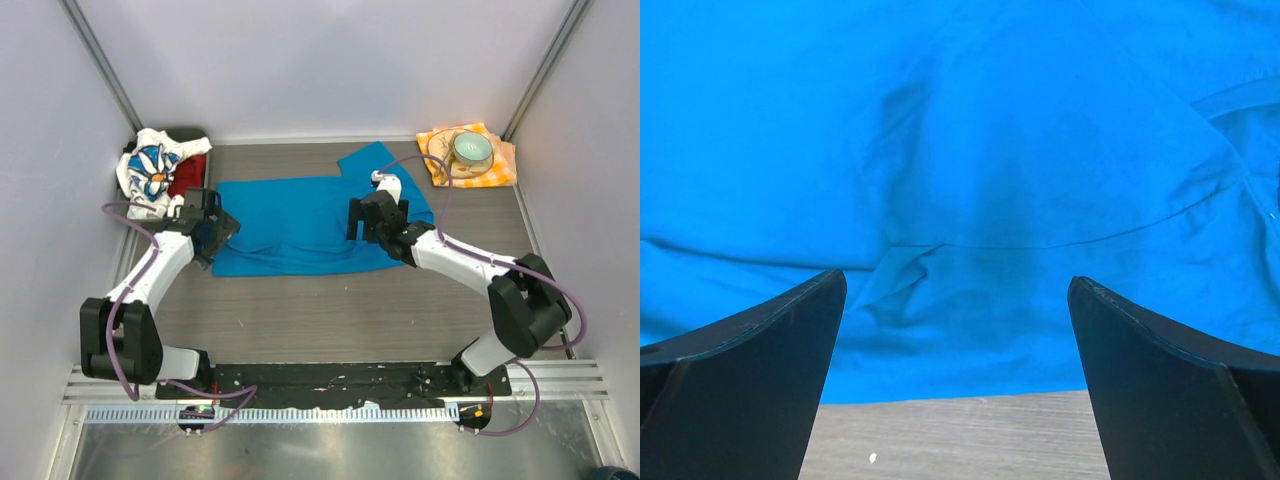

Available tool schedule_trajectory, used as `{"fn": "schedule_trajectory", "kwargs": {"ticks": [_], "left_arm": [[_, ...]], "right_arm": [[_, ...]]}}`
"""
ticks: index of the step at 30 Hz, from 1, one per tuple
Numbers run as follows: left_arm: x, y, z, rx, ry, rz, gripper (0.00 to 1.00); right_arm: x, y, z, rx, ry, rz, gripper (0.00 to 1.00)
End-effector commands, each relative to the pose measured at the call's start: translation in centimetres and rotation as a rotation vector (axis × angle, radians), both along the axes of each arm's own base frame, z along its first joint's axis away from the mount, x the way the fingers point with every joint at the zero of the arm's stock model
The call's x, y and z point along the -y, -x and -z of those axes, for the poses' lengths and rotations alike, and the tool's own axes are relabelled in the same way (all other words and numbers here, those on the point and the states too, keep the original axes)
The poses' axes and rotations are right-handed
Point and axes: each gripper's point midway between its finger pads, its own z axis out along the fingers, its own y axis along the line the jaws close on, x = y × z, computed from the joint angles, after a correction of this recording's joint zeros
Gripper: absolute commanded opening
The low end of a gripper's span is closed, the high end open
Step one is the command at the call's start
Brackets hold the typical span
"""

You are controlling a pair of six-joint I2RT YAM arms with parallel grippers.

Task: Fold and stack the t-shirts

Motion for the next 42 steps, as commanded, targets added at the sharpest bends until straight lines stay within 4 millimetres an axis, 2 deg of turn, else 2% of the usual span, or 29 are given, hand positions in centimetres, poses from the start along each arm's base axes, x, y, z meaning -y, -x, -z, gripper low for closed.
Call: {"fn": "schedule_trajectory", "kwargs": {"ticks": [1, 6, 9, 16, 21, 27, 34, 42], "left_arm": [[2.2, 0.6, -1.1, 0.041, 0.034, 0.041, 1.00], [4.1, -0.2, -0.5, 0.047, 0.059, 0.081, 1.00], [4.4, -0.8, 0.4, 0.040, 0.054, 0.101, 1.00], [4.8, -2.2, 2.8, 0.046, 0.041, 0.129, 1.00], [4.8, -3.6, 3.1, 0.095, 0.029, 0.139, 1.00], [4.6, -4.1, 4.6, 0.089, 0.008, 0.148, 1.00], [3.8, -2.7, 6.1, 0.051, -0.024, 0.138, 1.00], [2.4, 0.5, 6.0, 0.002, -0.067, 0.114, 1.00]], "right_arm": [[-0.8, -2.1, -0.2, 0.011, -0.048, 0.025, 1.00], [-0.5, -3.9, 1.1, -0.021, -0.062, 0.058, 1.00], [-0.4, -4.7, 1.8, -0.038, -0.065, 0.067, 1.00], [0.1, -5.1, 3.0, -0.066, -0.066, 0.072, 1.00], [0.7, -5.1, 3.4, -0.077, -0.070, 0.079, 1.00], [1.9, -5.4, 4.9, -0.110, -0.106, 0.102, 1.00], [2.6, -5.6, 6.9, -0.150, -0.114, 0.122, 1.00], [3.5, -5.9, 10.0, -0.223, -0.120, 0.155, 1.00]]}}
